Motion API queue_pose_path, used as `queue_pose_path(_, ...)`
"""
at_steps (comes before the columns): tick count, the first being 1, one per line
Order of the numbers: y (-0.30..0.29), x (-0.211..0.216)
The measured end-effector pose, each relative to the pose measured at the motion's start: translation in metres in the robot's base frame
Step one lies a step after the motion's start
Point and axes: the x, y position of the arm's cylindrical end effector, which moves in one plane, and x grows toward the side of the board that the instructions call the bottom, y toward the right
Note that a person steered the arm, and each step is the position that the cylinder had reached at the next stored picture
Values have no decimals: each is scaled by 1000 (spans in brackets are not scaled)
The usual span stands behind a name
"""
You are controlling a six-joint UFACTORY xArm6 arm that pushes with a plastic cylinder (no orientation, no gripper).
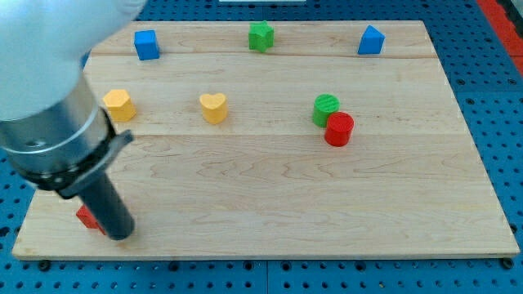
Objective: Move the green circle bottom right to the board
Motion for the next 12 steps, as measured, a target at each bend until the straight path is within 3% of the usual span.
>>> queue_pose_path(7, 32, -9)
queue_pose_path(9, 131, -18)
queue_pose_path(11, 153, -128)
queue_pose_path(12, 210, -167)
